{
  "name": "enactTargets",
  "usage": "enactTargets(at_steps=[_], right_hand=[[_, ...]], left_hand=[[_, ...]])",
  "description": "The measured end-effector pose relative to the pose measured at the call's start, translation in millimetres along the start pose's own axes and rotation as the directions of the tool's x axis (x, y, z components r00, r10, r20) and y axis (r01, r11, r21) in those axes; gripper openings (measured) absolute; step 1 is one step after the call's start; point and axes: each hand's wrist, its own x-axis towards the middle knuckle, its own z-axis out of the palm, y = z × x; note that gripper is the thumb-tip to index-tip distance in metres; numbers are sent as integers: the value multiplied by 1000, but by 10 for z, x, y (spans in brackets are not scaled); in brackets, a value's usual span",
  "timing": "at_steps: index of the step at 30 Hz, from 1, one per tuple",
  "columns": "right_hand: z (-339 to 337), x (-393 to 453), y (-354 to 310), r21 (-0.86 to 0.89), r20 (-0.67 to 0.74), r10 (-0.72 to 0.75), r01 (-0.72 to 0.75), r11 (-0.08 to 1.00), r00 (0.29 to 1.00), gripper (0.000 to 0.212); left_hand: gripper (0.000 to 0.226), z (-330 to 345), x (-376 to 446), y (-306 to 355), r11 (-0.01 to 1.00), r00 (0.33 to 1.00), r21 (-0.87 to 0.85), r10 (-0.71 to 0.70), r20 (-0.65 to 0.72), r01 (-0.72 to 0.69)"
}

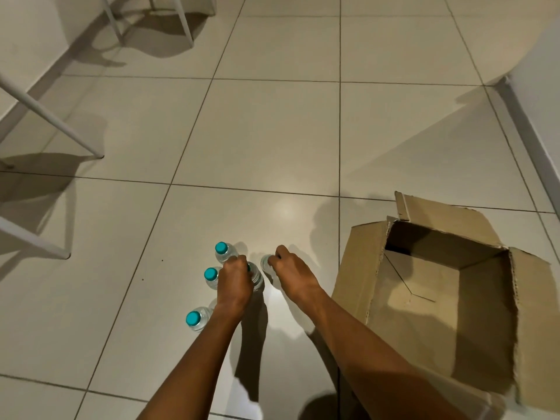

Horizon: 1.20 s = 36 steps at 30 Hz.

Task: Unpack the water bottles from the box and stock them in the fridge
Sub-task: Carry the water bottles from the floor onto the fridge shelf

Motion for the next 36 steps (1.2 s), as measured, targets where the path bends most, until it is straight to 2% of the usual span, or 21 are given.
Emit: enactTargets(at_steps=[2,4,8,15,19,25,30,36], right_hand=[[-69,-101,-18,-39,21,78,-77,996,997,45],[-83,-229,41,3,16,117,-118,993,993,53],[-192,-531,51,52,-12,141,-140,989,990,41],[-623,-1040,125,109,-203,120,-100,989,972,37],[-889,-1348,132,82,-287,105,-85,993,952,38],[-1267,-1969,185,-10,-383,104,-117,993,918,40],[-1480,-2647,273,-33,-423,191,-226,974,886,44],[-1611,-3500,499,-55,-492,271,-340,939,828,44]], left_hand=[[3,-2,-4,-6,1000,1000,27,10,11,-10],[2,-24,-29,2,999,1000,31,9,18,-10],[2,-84,-139,39,998,998,44,36,59,-39],[6,-201,-481,136,991,984,74,99,148,-111],[8,-342,-601,362,977,967,110,159,197,-183],[31,-600,-751,869,944,934,123,274,230,-307],[32,-788,-972,1412,864,860,162,420,290,-477],[32,-939,-1340,2096,694,683,142,614,395,-706]])
